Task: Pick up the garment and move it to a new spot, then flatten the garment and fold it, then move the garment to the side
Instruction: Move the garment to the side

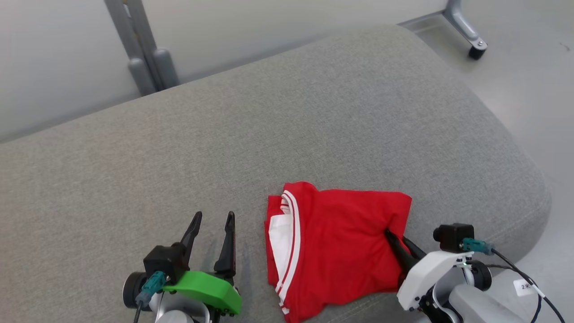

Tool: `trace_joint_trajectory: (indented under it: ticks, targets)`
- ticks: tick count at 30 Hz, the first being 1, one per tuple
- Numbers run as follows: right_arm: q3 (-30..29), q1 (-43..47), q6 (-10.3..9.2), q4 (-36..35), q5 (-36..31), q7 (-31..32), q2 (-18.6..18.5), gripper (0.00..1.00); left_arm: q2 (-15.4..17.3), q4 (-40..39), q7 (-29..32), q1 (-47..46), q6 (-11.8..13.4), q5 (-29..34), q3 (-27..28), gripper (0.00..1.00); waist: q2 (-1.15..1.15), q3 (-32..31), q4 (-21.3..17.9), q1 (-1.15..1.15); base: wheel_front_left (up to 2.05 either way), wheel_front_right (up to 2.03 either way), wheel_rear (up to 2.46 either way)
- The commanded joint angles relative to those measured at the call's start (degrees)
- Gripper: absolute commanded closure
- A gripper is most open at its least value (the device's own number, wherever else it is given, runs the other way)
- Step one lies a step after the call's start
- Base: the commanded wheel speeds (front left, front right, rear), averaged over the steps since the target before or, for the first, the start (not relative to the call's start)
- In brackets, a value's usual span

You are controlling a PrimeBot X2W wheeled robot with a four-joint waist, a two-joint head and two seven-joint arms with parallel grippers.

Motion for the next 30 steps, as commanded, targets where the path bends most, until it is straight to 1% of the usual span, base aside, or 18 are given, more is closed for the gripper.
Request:
trace_joint_trajectory:
  ticks: [1, 5, 6, 10, 12, 15, 20, 22, 26, 28, 29, 30]
  targets:
    - [0.1, -1.8, -0.07, -1.1, -1.2, -0.2, 0.3, 1.00, 0.4, -0.5, 0.0, -1.8, -0.4, 0.5, 0.0, 0.00, -0.01, 4.2, -3.2, 0.00, 0.00, 0.00, 0.00]
    - [-0.2, -5.9, -0.07, -2.4, -3.5, -0.2, -0.2, 1.00, 0.4, -1.7, 0.0, -3.9, -0.6, 2.6, -0.8, 0.00, -0.01, 8.2, -0.2, 0.00, 0.00, 0.00, 0.00]
    - [-0.2, -5.9, -0.07, -2.4, -3.5, -0.2, -0.2, 1.00, 0.4, -1.7, 0.0, -3.9, -0.6, 2.6, -0.8, 0.00, -0.01, 8.2, -0.2, 0.00, 0.00, 0.00, 0.00]
    - [-2.4, -12.9, -0.07, -1.9, -7.0, -0.2, -2.3, 1.00, 0.4, -3.6, 0.0, -6.8, -0.3, 5.5, -1.5, 0.00, -0.01, 13.8, 4.3, 0.00, 0.00, 0.00, 0.00]
    - [-4.8, -16.7, -0.07, -0.6, -8.5, -0.2, -3.2, 1.00, 0.4, -4.7, 0.0, -8.3, -0.2, 6.4, -1.6, 0.00, -0.01, 16.6, 6.4, 0.00, 0.00, 0.00, 0.00]
    - [-8.6, -23.2, -0.07, 2.6, -10.7, -0.2, -5.6, 1.00, 0.4, -6.1, 0.0, -10.1, -0.1, 8.1, -2.1, 0.00, -0.01, 21.1, 9.3, 0.00, 0.00, 0.00, 0.00]
    - [-16.3, -33.0, -0.07, 11.1, -13.6, -0.2, -10.5, 1.00, 0.4, -7.7, 0.0, -12.3, -0.3, 10.5, -2.4, 0.00, -0.01, 27.7, 13.0, 0.00, 0.00, 0.00, 0.00]
    - [-19.1, -35.8, -0.07, 14.4, -15.3, -0.2, -12.3, 1.00, 0.3, -8.6, 0.0, -12.6, 0.0, 11.1, -2.1, 0.00, -0.01, 29.5, 14.0, 0.00, 0.00, 0.00, 0.00]
    - [-24.5, -39.4, -0.07, 19.4, -18.8, -0.2, -16.1, 1.00, 0.3, -10.5, 0.0, -13.5, -0.1, 12.3, -2.1, 0.00, -0.01, 32.2, 15.2, 0.00, 0.00, 0.00, 0.00]
    - [-26.3, -40.2, -0.07, 21.5, -20.8, -0.2, -17.2, 1.00, 0.3, -11.1, 0.0, -13.5, -0.1, 12.8, -2.0, 0.00, -0.01, 32.9, 15.5, 0.00, 0.00, 0.00, 0.00]
    - [-26.9, -40.4, -0.07, 22.7, -21.9, -0.2, -17.2, 1.00, 0.3, -11.4, 0.0, -13.5, -0.1, 13.0, -1.9, 0.00, -0.01, 33.0, 15.5, 0.00, 0.00, 0.00, 0.00]
    - [-27.7, -40.5, -0.07, 24.3, -22.7, -0.2, -17.2, 0.74, 0.3, -11.5, 0.0, -13.4, 0.0, 13.1, -1.8, 0.00, -0.01, 33.2, 15.4, 0.00, 0.00, 0.00, 0.00]
